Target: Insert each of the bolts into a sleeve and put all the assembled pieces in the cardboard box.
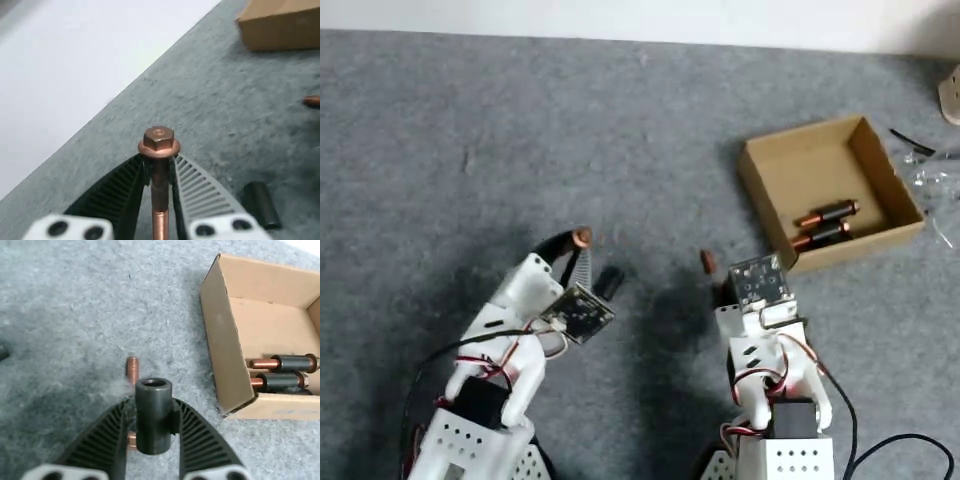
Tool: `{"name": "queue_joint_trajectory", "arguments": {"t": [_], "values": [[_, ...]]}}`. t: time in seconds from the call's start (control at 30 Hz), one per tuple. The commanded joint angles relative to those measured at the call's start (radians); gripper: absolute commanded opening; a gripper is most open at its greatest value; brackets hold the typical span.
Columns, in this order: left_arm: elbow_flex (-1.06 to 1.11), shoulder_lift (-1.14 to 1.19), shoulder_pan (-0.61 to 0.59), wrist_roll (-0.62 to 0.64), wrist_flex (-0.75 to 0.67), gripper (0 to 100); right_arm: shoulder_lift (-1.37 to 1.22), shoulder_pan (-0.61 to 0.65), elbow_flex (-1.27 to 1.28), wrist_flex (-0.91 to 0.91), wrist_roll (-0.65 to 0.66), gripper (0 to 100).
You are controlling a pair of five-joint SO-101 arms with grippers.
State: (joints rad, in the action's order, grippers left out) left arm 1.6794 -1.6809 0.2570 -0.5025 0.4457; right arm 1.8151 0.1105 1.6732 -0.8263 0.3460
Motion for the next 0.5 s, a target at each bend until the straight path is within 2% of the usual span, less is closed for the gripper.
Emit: {"name": "queue_joint_trajectory", "arguments": {"t": [0.0, 0.1, 0.47], "values": [[0.024, -0.019, -0.028, 0.009, 0.005, 1, 0.012, 0.005, 0.142, 0.001, 0.02, 0.9], [0.025, -0.019, -0.027, 0.009, 0.049, 1, 0.012, 0.007, 0.142, 0.001, 0.02, 0.9], [0.025, -0.019, -0.03, 0.009, 0.052, 1, 0.01, -0.005, 0.142, -0.047, 0.014, 0.9]]}}
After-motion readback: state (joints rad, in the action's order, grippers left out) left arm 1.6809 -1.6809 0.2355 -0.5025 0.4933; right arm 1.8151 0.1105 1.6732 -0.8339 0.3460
